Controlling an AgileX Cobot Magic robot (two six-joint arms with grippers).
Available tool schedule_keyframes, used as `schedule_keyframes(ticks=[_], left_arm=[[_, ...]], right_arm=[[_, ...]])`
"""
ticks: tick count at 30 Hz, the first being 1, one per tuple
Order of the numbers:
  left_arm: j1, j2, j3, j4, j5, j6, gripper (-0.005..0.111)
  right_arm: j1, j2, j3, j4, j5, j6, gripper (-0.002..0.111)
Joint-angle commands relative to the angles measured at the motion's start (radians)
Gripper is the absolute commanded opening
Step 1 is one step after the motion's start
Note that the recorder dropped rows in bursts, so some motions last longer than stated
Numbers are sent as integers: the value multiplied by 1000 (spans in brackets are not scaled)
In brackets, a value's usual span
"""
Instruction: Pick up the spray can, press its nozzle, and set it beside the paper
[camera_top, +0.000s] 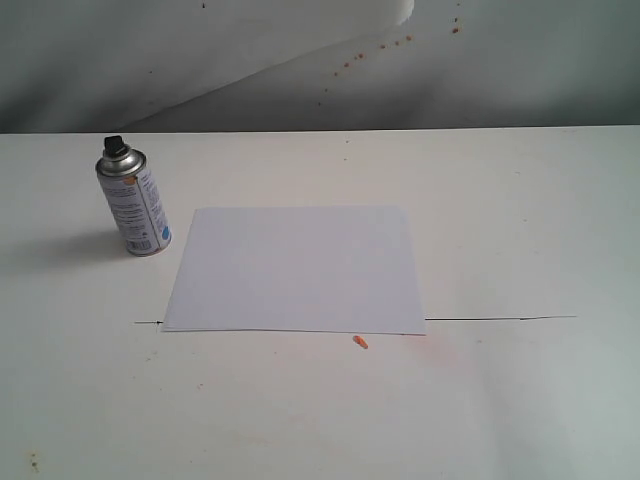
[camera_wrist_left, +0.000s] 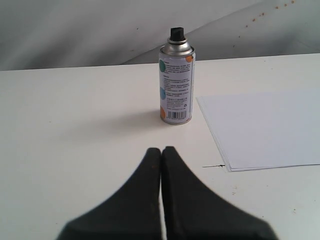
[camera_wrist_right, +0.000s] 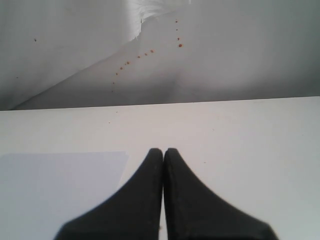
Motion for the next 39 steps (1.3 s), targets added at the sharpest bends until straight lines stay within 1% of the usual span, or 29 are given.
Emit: schedule_keyframes(ticks=[1,14,20,25,30,33,35,39], left_arm=[[1,-4,4,-7,-14,0,1],[1,-4,4,-7,-14,3,1],[1,-4,4,-7,-14,3,1],[1,-4,4,-7,-14,3,1],[1,-4,4,-7,-14,3,1],[1,-4,4,-7,-14,3,1],[1,-4,4,-7,-14,5,1],[1,-4,4,-7,-14,5,1]], right_arm=[[0,-5,7,-4,-4,-2,0],[0,-5,7,-5,-4,-4,0],[0,-5,7,-21,-53,-4,0],[0,-118,16,-71,-41,-2,0],[0,-311,71,-65,-45,43,0],[0,-401,92,-74,-7,49,0],[0,-433,92,-111,28,49,0],[0,-447,92,-119,38,49,0]])
